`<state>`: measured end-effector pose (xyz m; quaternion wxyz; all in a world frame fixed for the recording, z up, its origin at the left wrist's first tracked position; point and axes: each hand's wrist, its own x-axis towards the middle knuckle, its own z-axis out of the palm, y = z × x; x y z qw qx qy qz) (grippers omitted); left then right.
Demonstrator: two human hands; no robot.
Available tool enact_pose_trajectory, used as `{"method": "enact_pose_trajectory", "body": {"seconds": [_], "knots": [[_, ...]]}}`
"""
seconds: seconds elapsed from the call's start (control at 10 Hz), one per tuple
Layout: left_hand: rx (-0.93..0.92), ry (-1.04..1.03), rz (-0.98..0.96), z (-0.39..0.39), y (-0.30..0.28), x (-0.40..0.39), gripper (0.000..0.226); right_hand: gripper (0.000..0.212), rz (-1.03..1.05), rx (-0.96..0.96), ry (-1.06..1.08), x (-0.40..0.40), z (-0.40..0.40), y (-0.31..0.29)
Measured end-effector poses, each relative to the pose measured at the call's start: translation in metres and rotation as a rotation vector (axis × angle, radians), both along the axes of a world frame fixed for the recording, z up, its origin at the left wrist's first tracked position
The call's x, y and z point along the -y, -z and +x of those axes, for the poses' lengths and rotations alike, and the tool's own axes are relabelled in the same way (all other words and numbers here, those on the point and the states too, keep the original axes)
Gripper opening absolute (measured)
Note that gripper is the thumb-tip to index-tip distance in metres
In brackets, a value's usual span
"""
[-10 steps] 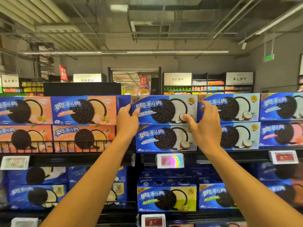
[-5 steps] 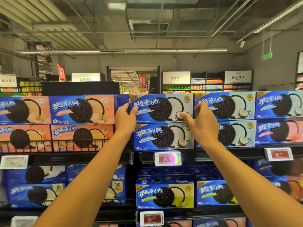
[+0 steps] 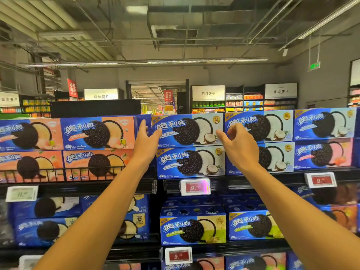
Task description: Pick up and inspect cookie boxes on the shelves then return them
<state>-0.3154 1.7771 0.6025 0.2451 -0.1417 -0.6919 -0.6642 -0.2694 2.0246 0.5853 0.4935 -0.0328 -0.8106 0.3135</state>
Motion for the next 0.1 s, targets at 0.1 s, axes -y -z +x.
{"method": "enact_pose_trajectory", "body": {"seconds": [0.1], "knots": [[-0.071,-0.058,-0.007,0.0084,0.0002,-0.001,0.06,0.03,-0.086,-0.012,-0.136,-0.0063,0.0089,-0.0026]]}}
